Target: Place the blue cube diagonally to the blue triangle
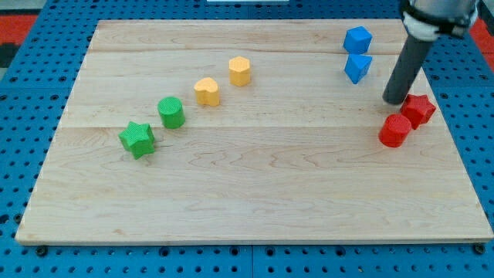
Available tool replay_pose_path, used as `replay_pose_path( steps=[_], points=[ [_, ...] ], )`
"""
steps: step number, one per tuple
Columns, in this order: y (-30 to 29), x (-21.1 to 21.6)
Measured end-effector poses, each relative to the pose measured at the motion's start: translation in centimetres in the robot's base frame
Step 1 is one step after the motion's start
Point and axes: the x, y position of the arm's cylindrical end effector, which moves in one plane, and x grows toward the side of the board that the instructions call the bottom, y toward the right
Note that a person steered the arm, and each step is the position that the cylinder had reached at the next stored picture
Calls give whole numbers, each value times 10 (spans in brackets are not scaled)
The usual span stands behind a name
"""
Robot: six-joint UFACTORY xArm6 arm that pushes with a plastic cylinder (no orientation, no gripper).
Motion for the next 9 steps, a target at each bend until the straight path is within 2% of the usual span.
replay_pose_path(
  steps=[1,2,3,5,6,7,8,9],
  points=[
    [-2,-86],
    [-39,-153],
    [-55,-162],
    [-65,-148],
    [-71,-103],
    [-58,-128],
    [-58,-173],
    [-63,-174]
  ],
)
